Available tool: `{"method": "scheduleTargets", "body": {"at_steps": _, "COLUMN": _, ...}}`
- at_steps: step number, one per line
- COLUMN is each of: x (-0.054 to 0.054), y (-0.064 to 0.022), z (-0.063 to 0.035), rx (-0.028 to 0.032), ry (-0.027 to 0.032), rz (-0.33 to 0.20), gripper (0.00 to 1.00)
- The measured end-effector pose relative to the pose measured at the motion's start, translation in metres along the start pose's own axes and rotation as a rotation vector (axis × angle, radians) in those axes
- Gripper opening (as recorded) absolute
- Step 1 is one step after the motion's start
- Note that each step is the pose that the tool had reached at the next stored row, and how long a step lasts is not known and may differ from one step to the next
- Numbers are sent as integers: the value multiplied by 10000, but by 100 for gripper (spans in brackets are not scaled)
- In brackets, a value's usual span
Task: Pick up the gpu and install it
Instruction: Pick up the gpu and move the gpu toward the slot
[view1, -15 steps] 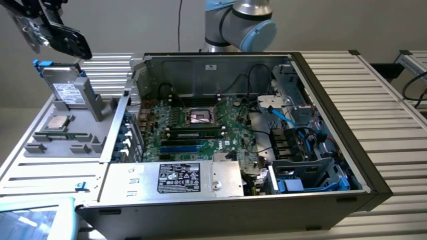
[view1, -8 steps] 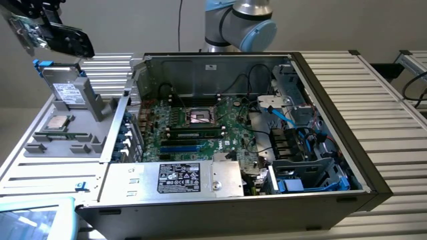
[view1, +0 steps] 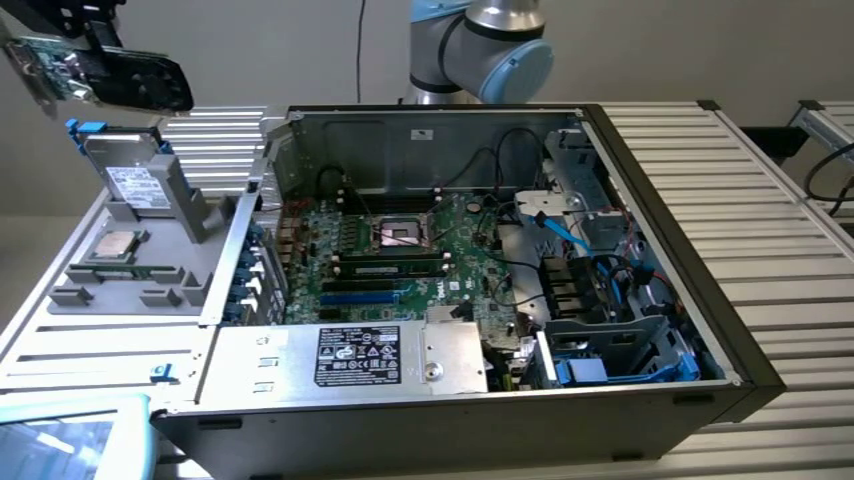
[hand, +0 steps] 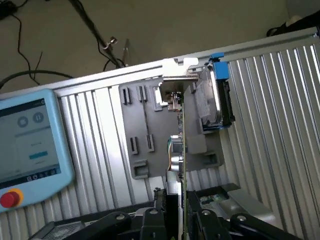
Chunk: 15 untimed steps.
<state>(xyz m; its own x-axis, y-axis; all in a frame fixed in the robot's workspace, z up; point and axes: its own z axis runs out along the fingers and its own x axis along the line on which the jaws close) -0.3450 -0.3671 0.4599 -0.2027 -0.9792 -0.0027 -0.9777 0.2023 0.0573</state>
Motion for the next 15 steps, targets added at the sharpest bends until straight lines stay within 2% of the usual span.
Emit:
{"method": "scheduleTargets", "body": {"at_steps": 8, "x": 0, "y": 0, "z": 0, "rx": 8, "ry": 81, "rz": -1434, "gripper": 27}}
{"method": "scheduleTargets", "body": {"at_steps": 15, "x": 0, "y": 0, "z": 0, "rx": 11, "ry": 87, "rz": -1540, "gripper": 27}}
